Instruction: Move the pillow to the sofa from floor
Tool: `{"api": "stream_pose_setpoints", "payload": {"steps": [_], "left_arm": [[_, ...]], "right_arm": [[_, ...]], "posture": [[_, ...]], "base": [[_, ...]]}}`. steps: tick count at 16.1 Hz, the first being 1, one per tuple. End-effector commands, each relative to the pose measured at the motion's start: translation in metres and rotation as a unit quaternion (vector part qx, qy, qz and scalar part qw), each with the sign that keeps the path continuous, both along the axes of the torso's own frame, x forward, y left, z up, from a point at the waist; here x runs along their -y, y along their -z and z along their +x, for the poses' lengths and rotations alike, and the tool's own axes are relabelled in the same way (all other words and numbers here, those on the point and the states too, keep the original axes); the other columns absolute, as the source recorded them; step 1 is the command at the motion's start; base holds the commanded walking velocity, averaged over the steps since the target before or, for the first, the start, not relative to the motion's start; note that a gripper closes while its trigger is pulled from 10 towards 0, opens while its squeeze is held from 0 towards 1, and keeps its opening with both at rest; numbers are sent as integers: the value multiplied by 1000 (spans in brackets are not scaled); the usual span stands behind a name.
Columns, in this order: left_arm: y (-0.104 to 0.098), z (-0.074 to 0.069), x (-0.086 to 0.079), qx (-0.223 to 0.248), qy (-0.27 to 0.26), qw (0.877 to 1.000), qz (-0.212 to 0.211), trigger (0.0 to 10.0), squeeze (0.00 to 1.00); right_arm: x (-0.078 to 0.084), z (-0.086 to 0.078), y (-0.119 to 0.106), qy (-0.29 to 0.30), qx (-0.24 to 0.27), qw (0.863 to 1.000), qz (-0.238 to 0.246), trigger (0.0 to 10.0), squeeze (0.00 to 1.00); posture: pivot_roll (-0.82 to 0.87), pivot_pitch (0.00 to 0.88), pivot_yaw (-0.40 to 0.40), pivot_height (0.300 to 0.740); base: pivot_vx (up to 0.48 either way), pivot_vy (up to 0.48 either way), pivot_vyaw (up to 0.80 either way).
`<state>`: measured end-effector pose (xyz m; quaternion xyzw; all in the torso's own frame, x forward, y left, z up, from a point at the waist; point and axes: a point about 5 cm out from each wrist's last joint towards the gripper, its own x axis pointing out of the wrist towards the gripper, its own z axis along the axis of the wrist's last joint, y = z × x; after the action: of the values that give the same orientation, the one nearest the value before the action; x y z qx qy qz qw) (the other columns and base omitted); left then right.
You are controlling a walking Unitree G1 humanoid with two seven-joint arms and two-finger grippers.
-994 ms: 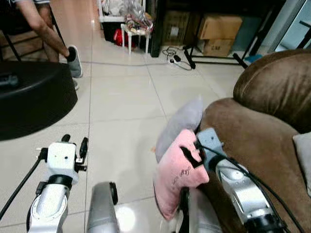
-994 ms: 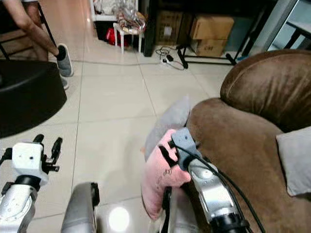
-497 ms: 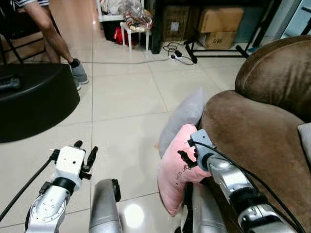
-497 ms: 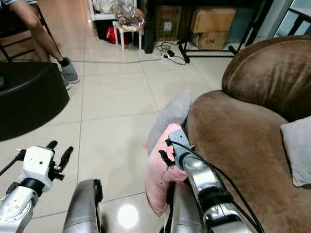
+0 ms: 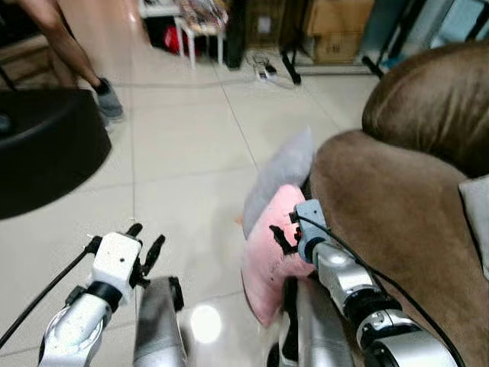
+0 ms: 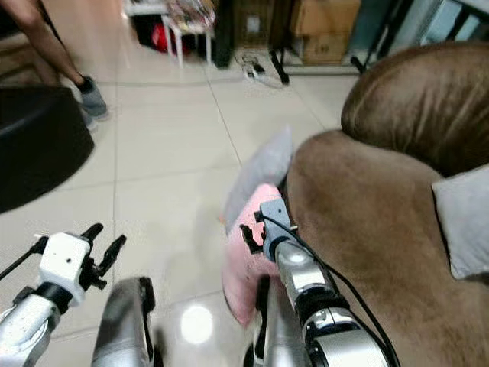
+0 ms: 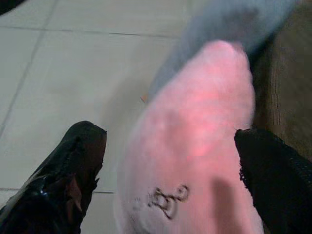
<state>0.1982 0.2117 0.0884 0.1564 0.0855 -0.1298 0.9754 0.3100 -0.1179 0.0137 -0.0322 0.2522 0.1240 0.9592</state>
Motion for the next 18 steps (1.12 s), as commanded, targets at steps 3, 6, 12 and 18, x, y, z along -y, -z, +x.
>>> {"api": "stream_pose_setpoints", "payload": {"steps": [3,6,12,18], "left_arm": [[-13,-1,6,9,19,1000,2,10000,0],[-20,0,9,15,19,1000,2,10000,0],[-24,-1,13,13,20,1000,4,10000,0],[-27,1,16,8,35,999,2,10000,0]], "right_arm": [[-1,13,-19,35,53,995,72,10000,0],[-6,15,-27,29,86,990,104,10000,0],[-8,16,-29,30,103,990,88,10000,0],[-3,25,-32,72,95,993,25,10000,1000]], "posture": [[41,183,-72,521],[40,189,-73,501],[44,178,-72,451],[48,160,-69,451]], "base": [[0,0,0],[0,0,0],[0,0,0],[0,0,0]]}}
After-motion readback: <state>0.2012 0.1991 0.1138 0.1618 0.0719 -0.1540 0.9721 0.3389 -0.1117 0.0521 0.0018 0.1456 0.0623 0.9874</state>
